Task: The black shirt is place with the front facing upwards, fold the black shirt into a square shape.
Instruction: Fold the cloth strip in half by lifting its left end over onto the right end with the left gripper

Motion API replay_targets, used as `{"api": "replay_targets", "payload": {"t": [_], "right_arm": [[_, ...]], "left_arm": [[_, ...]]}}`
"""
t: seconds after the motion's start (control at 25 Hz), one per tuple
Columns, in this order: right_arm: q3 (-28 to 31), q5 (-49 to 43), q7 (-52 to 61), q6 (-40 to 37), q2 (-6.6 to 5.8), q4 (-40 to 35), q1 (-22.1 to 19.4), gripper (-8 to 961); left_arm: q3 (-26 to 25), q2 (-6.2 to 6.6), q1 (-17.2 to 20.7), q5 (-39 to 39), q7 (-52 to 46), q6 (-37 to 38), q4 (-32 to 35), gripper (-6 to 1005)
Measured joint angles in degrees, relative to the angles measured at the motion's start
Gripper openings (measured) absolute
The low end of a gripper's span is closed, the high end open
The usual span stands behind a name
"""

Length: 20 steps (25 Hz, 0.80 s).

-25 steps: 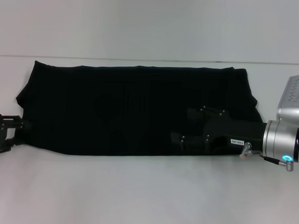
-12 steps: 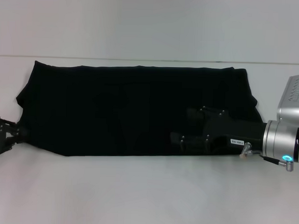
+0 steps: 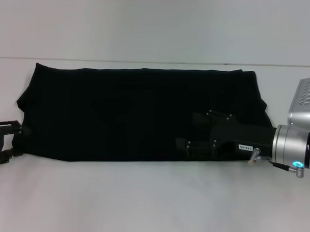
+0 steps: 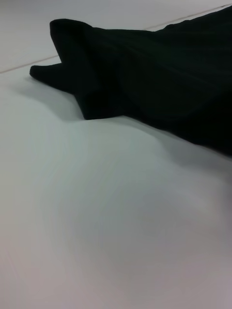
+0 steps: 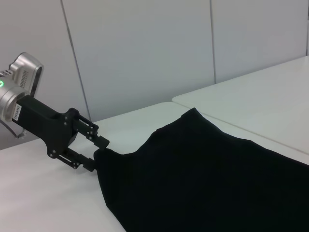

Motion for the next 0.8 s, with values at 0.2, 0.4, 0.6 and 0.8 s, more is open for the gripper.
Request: {"api": "replay_targets", "payload": {"t": [0.2,0.4,0.6,0.8], "right_arm": [[0.04,0.00,0.06,-0.02,0.00,-0.22,0.00,949],[0.03,0.00,0.14,-0.02,0.00,-0.31,0.00,949],[0.10,0.00,0.20,-0.02,0.00,-0.32,0.00,948],[-0.02,0.00,0.16,-0.02,0.00,-0.26,0.00,948]], "left_arm": [[0.25,0.97,-0.01,1.87,-2.06,1.18,0.25,614],[0.02,2.00,-0.11,3.90,-3.90,2.60,0.94,674],[0.00,2.11,-0.62,4.43,-3.96,2.58,0.79,666],[0.06,2.10,-0.69,4.57,-4.10,1.91,0.68,666]]}}
